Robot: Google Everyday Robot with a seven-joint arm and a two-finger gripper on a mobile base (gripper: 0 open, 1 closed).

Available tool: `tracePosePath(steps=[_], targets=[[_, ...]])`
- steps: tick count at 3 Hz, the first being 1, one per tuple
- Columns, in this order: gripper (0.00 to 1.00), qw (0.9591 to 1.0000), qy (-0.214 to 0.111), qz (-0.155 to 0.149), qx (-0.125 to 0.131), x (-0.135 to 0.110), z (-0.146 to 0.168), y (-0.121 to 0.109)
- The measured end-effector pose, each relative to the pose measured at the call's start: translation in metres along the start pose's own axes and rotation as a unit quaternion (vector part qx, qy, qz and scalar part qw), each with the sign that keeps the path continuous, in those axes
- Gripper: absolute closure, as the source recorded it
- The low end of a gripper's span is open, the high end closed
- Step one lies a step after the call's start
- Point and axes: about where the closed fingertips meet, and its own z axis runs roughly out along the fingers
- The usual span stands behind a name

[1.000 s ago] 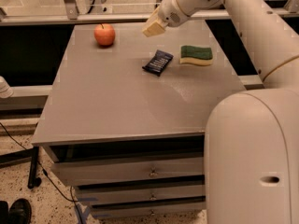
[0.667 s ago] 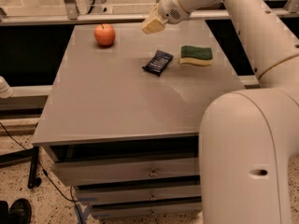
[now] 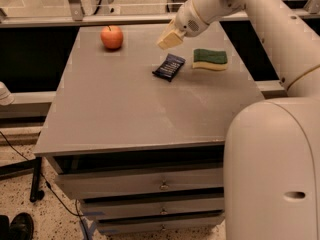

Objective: Move rxbar blueberry near apple

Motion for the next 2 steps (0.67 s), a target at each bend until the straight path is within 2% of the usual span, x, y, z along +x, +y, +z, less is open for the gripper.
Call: tracePosePath(steps=[1, 2], targets=[[0.13, 0.9997, 0.017, 0.012, -0.014, 0.015, 0.004, 0.016], [0.00, 0.9994, 0.024, 0.020, -0.015, 0.026, 0.003, 0.023]])
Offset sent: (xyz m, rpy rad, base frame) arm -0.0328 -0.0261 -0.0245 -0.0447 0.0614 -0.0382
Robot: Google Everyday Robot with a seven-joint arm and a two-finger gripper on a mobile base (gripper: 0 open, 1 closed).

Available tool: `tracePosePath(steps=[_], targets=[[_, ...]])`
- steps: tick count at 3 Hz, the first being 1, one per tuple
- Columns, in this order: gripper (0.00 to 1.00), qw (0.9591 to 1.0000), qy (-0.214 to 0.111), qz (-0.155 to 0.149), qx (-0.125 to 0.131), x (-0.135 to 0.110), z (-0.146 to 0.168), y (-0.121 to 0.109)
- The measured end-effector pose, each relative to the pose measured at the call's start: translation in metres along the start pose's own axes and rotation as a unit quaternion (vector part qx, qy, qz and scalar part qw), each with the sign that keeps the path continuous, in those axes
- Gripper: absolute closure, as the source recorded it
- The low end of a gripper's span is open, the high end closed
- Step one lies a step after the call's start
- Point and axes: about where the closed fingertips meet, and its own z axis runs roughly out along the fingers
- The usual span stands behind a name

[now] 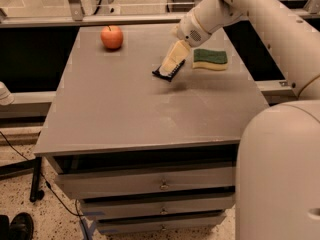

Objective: Move rxbar blueberry near apple

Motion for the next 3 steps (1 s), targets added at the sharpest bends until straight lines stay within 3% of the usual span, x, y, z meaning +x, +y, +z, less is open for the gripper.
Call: tracePosePath(steps=[2, 3], targets=[[0.00, 1.0000, 0.007, 0.001, -0.004, 0.006, 0.008, -0.002], [0.00, 0.9996, 0.027, 0.013, -0.001, 0.020, 0.012, -0.004]])
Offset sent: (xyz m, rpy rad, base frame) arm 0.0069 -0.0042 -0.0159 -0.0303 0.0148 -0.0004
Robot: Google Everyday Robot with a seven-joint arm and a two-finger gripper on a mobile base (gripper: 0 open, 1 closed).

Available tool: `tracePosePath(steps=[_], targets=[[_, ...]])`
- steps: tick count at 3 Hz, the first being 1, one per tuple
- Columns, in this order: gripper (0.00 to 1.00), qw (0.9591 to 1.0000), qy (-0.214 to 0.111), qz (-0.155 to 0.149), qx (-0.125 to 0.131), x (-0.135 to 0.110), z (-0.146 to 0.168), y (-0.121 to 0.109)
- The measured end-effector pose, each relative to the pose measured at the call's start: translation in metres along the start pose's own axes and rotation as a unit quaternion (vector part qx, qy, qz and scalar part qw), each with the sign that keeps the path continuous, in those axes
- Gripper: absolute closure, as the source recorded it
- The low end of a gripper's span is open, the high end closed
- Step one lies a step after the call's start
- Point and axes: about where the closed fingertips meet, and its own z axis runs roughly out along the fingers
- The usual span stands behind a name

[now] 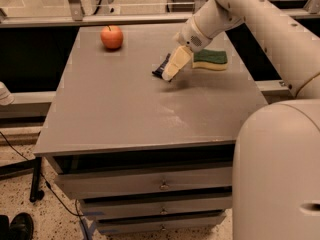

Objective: Move rxbar blueberry near apple

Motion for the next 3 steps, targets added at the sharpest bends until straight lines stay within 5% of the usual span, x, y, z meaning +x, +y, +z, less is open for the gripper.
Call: tracePosePath(steps=[3], targets=[[0.00, 0.9991, 0.020, 0.035, -0.010, 0.018, 0.017, -0.001]])
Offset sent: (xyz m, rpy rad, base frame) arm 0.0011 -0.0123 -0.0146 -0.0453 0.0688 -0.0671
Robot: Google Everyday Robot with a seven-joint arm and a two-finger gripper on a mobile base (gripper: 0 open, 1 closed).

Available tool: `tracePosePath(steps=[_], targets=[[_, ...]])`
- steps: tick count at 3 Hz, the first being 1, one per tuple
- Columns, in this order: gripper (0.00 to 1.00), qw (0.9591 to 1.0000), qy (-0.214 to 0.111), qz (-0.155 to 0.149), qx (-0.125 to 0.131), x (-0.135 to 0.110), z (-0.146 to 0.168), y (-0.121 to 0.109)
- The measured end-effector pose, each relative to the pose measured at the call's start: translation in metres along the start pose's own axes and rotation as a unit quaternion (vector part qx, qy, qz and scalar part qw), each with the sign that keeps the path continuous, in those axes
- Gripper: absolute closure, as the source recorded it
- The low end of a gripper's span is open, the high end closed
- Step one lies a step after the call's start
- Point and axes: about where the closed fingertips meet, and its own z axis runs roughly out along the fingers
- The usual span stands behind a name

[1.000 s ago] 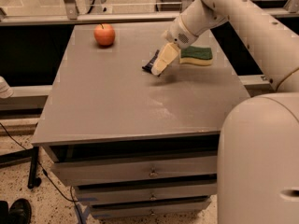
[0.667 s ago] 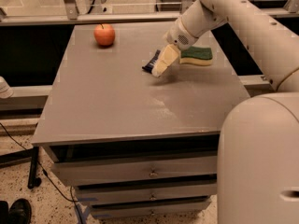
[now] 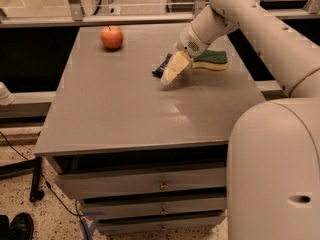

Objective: Move rxbar blueberry near apple

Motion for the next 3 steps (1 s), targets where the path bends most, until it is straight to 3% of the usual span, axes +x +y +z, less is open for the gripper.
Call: tracePosePath(steps=[1, 3], targets=[[0.17, 0.9999, -0.006, 0.002, -0.008, 0.000, 0.013, -0.003], [0.63, 0.9999, -0.011, -0.002, 0.007, -0.007, 0.008, -0.014]])
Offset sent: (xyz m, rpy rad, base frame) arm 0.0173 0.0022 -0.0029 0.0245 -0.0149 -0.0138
